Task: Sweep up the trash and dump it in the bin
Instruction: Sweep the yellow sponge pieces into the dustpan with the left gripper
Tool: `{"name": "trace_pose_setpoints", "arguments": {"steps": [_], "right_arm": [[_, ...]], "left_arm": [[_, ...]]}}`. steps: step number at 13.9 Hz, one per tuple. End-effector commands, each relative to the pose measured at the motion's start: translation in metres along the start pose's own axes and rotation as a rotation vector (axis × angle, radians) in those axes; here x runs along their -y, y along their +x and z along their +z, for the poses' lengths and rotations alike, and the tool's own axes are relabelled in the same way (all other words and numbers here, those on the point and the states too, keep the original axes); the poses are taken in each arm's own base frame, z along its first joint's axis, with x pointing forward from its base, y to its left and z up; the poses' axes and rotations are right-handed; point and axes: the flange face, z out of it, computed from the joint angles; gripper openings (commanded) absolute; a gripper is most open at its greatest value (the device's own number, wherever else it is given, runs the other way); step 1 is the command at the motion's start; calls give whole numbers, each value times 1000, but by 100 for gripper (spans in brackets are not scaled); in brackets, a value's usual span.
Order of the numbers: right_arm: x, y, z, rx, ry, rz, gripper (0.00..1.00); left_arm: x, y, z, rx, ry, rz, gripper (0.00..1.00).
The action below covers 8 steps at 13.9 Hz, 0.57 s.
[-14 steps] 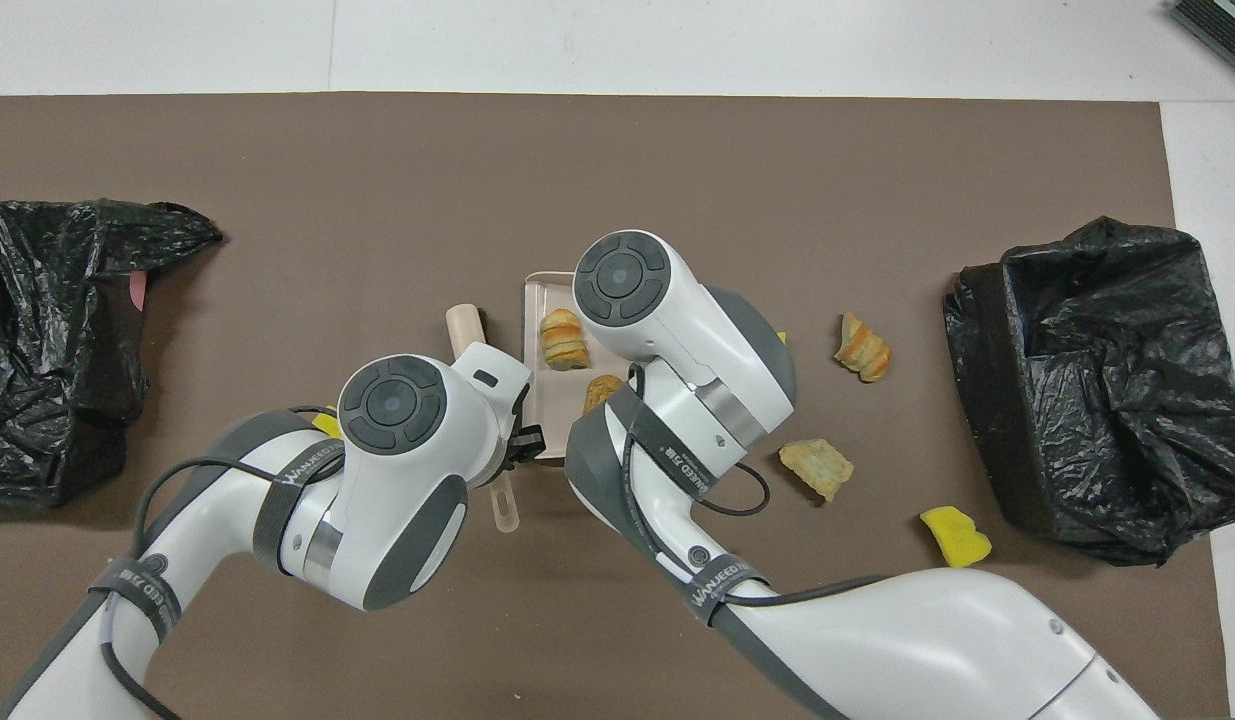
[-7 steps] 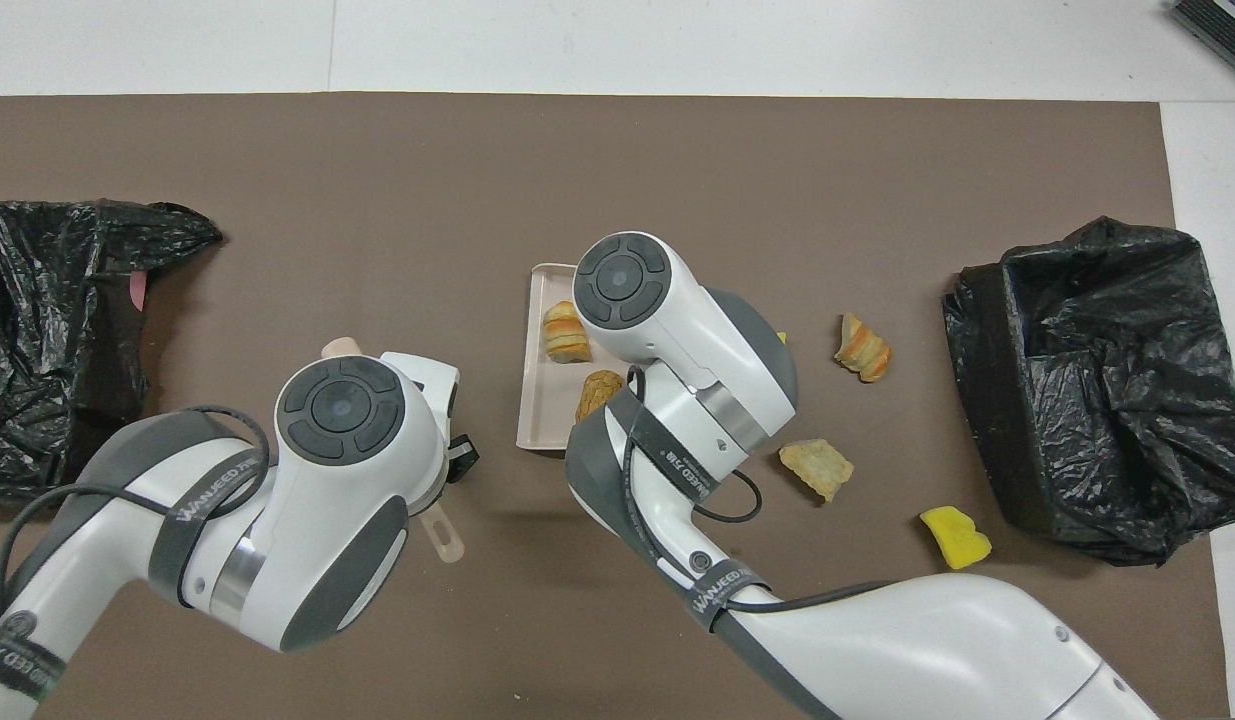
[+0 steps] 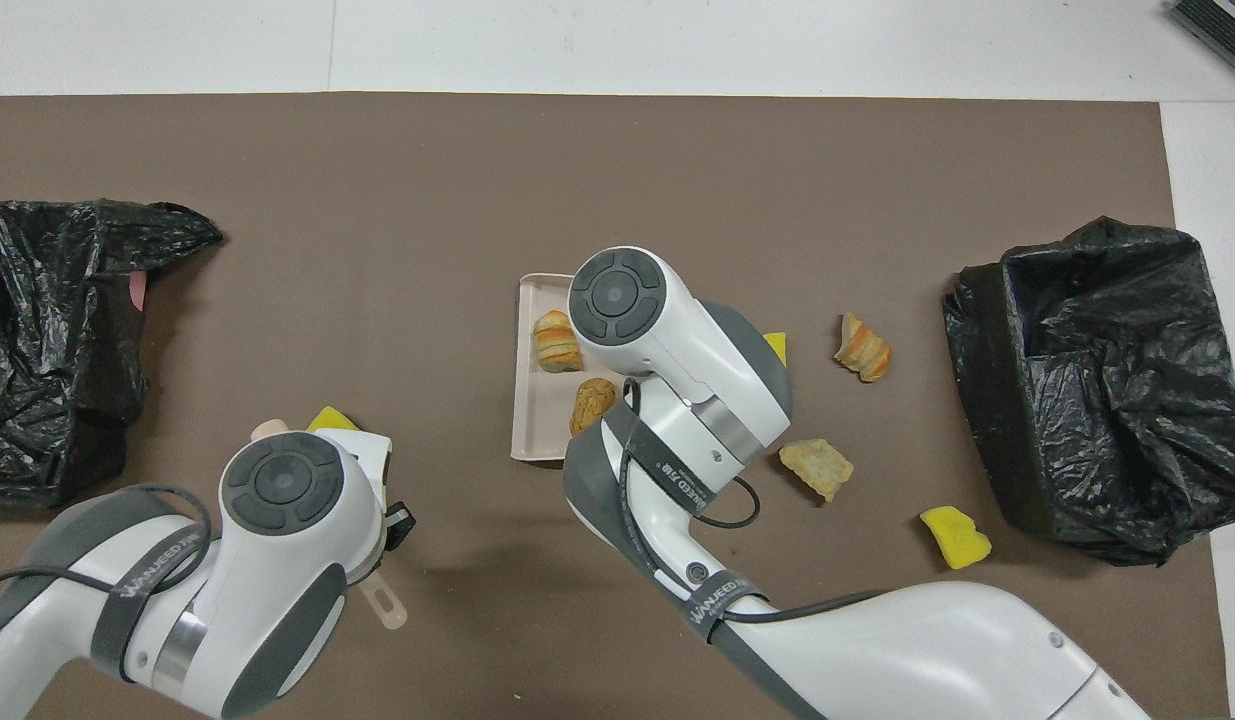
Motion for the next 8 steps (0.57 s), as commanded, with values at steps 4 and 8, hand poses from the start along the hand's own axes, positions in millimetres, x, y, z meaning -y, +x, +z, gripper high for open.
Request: {"name": "trace_pose_setpoints", "arguments": {"steps": [4, 8], "right_arm": [[11, -6, -2, -13, -11, -30, 0], [11, -9, -3, -7, -6, -23, 0]], "left_arm": [[4, 14, 14, -61, -130, 130, 0], [-35, 36, 5, -6, -259, 358, 0]]}}
